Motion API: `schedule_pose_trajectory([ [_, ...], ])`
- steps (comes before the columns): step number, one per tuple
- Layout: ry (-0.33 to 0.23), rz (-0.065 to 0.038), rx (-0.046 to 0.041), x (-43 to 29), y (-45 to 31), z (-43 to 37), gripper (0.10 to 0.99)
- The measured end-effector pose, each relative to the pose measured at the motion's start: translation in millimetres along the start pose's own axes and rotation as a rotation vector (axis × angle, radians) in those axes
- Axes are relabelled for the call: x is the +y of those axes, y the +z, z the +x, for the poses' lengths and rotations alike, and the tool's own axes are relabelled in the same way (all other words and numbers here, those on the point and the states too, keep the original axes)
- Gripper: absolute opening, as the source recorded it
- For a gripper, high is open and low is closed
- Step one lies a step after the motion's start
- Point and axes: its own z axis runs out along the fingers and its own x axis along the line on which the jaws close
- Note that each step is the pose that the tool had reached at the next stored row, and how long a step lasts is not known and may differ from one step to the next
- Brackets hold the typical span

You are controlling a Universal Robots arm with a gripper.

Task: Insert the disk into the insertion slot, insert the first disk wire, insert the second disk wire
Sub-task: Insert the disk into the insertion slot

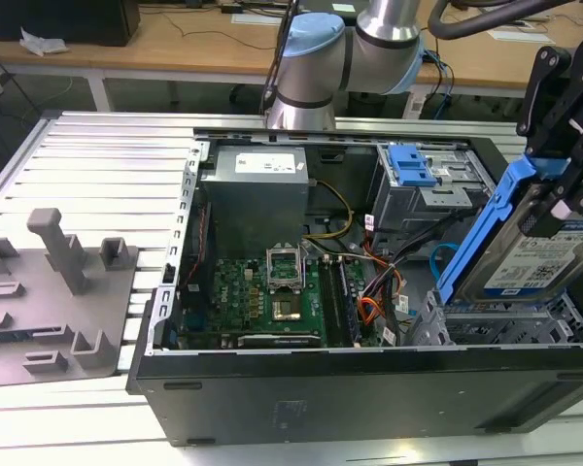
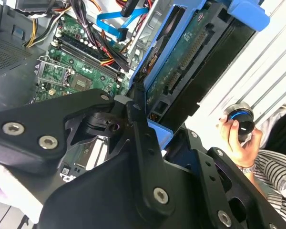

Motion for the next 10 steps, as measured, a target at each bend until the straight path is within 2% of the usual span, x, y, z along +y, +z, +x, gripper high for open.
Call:
schedule_pose_trajectory([
  [7, 0.0, 0.0, 0.0, -0.2, 5.1, 0.1, 0.365],
  [10, 0.0, 0.0, 0.0, -0.4, 9.7, 0.2, 0.365],
])
